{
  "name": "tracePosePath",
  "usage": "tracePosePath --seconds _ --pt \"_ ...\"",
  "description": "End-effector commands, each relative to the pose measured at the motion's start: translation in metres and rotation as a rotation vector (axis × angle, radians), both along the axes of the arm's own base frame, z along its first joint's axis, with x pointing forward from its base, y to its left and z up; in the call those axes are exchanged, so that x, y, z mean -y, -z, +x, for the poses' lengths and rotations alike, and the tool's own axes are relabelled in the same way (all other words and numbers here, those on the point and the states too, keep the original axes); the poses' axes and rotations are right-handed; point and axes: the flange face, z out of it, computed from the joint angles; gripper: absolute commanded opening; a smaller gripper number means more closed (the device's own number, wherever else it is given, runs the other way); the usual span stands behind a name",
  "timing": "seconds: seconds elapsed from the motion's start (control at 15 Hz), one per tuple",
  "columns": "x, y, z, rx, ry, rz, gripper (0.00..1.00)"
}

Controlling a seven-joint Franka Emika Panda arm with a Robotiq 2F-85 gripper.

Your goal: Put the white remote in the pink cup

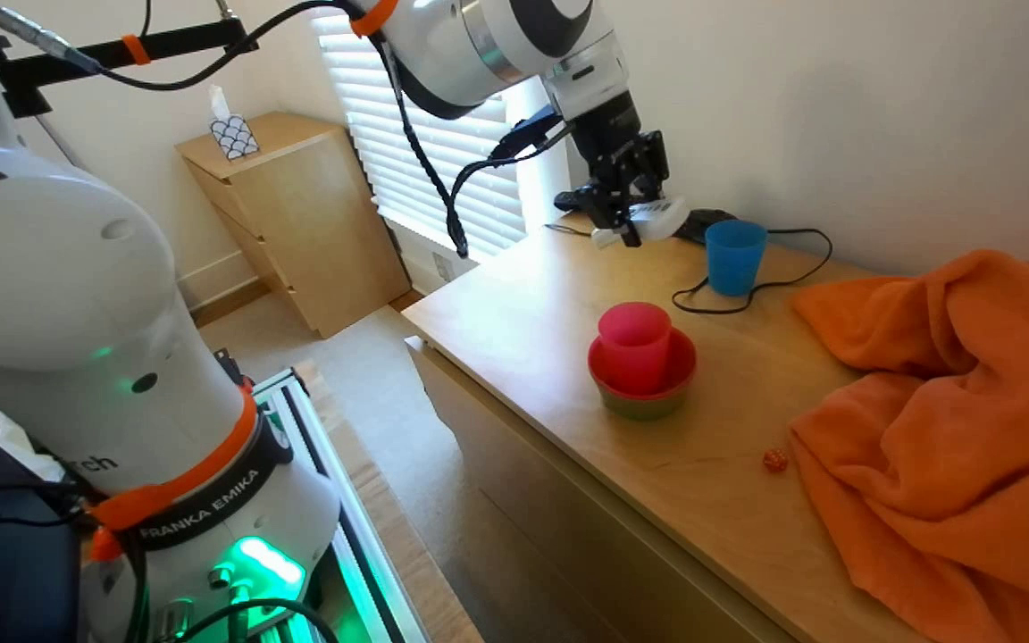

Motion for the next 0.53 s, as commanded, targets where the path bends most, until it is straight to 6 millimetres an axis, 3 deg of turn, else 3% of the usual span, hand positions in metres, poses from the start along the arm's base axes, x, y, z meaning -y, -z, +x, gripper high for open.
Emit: tracePosePath --seconds 0.0,0.27,0.47 --pt "0.028 -0.030 -0.028 0.012 0.123 -0.186 0.31" --pt "0.039 -0.027 -0.059 -0.132 0.257 -0.382 0.31" --pt "0.035 -0.028 -0.076 -0.192 0.292 -0.439 0.31"
